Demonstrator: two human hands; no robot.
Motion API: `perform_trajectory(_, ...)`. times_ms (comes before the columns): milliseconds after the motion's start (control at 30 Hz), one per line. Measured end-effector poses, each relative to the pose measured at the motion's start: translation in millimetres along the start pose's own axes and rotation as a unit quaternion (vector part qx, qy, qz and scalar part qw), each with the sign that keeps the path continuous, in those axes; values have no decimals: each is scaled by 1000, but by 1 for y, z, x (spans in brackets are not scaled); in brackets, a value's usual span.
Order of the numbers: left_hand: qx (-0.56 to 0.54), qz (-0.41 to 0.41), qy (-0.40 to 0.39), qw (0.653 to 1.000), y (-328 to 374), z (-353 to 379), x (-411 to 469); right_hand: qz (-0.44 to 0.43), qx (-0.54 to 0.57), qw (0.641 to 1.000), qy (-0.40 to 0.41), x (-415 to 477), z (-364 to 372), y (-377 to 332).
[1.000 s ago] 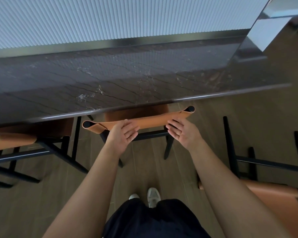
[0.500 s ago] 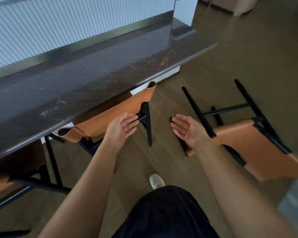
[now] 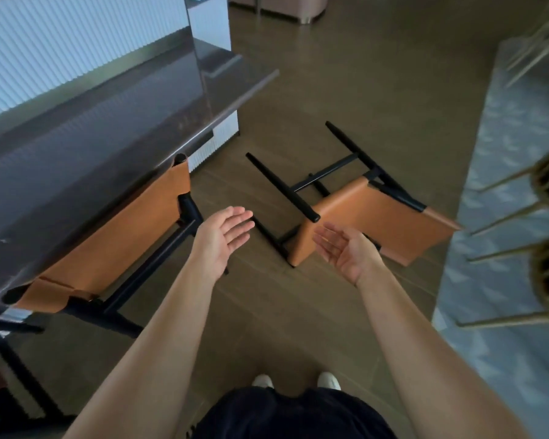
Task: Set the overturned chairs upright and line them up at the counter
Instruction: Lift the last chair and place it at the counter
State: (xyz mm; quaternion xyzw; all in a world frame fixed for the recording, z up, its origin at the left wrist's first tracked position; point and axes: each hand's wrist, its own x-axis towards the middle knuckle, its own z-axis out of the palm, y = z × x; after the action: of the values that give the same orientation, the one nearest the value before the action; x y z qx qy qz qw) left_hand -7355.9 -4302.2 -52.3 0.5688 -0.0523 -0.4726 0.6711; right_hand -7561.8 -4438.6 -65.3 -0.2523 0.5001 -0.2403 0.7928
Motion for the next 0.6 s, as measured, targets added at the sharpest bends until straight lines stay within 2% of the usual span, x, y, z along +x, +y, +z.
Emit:
perform_trajectory(233,44,-9,-73,996,-38,99,-1,-53,62,995,53,-13,-101,-36)
perform_trajectory(600,55,-31,-106,992,-124,255,-23,-73,72,991,88,-36,-254,-107)
